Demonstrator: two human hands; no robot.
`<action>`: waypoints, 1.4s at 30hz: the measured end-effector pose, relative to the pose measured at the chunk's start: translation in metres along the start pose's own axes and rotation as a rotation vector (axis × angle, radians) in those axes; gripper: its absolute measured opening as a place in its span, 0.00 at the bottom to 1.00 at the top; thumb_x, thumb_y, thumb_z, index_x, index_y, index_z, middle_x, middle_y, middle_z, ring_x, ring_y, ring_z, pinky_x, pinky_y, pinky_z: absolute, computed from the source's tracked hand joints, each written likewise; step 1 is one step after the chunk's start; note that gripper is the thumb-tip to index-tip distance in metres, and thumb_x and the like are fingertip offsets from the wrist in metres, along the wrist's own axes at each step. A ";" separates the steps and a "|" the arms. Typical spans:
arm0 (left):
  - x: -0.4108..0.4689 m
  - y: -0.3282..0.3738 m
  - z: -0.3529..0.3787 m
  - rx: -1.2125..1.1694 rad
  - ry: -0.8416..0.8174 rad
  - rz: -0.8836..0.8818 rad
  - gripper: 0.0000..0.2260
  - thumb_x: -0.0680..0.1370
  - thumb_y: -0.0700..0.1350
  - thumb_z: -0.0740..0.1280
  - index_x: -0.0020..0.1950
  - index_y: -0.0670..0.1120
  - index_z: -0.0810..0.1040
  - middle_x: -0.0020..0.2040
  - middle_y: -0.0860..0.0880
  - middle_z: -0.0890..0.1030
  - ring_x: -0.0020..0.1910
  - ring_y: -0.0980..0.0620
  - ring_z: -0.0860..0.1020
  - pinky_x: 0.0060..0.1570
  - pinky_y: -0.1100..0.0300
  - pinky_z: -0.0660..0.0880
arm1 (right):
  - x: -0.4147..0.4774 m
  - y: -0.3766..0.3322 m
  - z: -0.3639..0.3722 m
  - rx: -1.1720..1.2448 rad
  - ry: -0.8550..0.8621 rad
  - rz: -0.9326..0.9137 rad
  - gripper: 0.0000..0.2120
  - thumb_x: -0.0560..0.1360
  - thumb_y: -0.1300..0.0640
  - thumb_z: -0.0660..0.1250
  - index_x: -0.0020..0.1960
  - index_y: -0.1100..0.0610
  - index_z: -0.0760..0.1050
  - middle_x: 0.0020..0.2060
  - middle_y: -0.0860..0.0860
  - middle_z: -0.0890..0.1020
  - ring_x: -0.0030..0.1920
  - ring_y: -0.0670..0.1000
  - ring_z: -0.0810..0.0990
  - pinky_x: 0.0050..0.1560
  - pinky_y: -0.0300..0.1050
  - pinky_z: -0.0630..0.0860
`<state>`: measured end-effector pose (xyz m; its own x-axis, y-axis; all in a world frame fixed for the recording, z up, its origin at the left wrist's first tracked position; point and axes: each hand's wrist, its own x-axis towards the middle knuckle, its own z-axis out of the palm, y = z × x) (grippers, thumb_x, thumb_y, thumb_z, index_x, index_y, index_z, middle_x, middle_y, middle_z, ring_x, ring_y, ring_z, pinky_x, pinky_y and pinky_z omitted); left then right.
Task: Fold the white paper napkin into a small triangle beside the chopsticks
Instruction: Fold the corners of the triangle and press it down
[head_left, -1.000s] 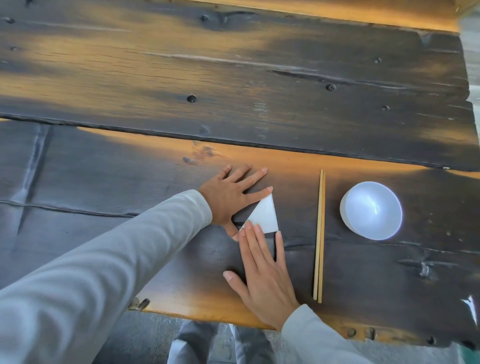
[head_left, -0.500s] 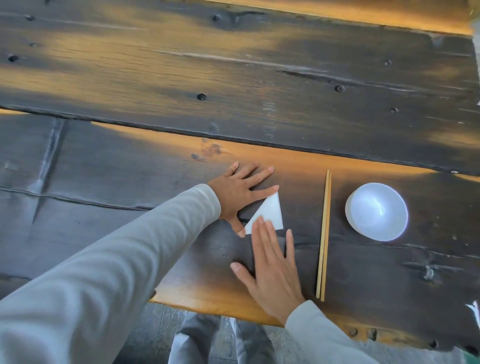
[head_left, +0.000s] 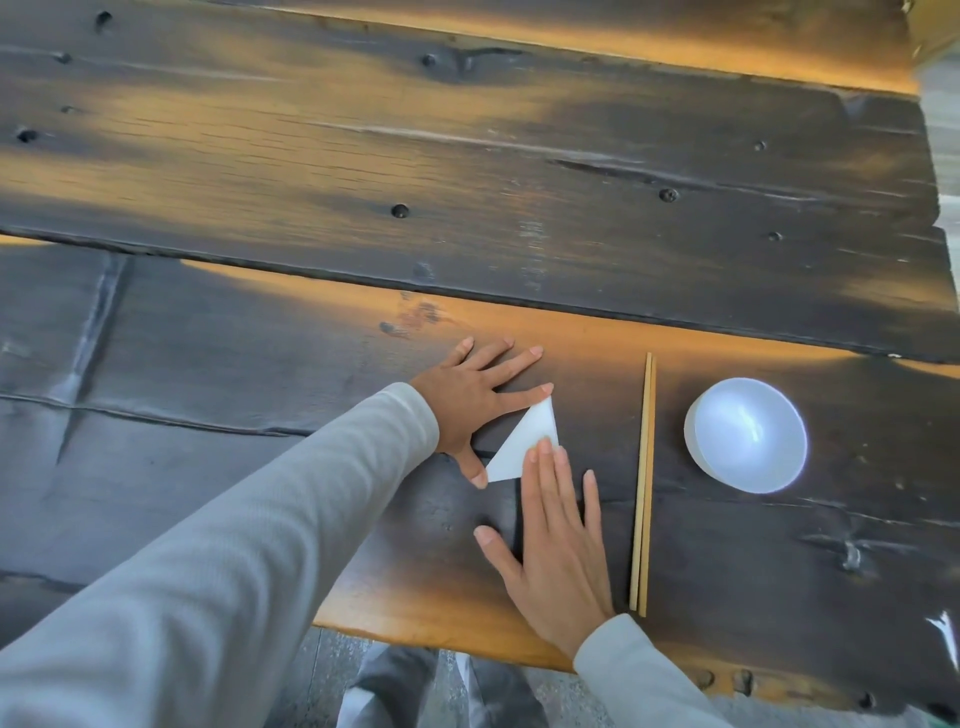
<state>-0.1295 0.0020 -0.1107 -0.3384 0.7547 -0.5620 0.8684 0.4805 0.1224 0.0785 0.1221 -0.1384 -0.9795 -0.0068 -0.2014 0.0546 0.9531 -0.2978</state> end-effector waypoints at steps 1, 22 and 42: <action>0.000 0.000 0.001 0.003 0.006 -0.002 0.59 0.63 0.71 0.73 0.80 0.58 0.37 0.81 0.47 0.32 0.80 0.40 0.38 0.77 0.34 0.46 | 0.002 -0.006 0.000 0.003 -0.004 -0.024 0.41 0.82 0.31 0.49 0.83 0.58 0.47 0.83 0.54 0.51 0.83 0.53 0.47 0.79 0.63 0.46; 0.001 -0.001 0.000 0.015 -0.001 0.003 0.59 0.64 0.73 0.71 0.80 0.59 0.36 0.81 0.48 0.32 0.80 0.39 0.37 0.77 0.34 0.46 | -0.001 -0.004 0.010 -0.015 -0.014 0.036 0.43 0.80 0.28 0.49 0.83 0.57 0.52 0.83 0.53 0.54 0.82 0.53 0.52 0.79 0.62 0.48; 0.005 0.017 -0.013 0.151 -0.003 -0.093 0.59 0.61 0.73 0.73 0.78 0.64 0.34 0.78 0.41 0.27 0.79 0.35 0.39 0.69 0.23 0.50 | -0.009 -0.002 -0.007 -0.034 -0.026 0.114 0.43 0.80 0.27 0.48 0.82 0.58 0.56 0.82 0.55 0.56 0.82 0.57 0.53 0.77 0.68 0.47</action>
<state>-0.1215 0.0194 -0.1002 -0.4187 0.7087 -0.5679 0.8782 0.4753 -0.0543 0.0856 0.1221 -0.1297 -0.9619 0.0952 -0.2565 0.1588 0.9577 -0.2401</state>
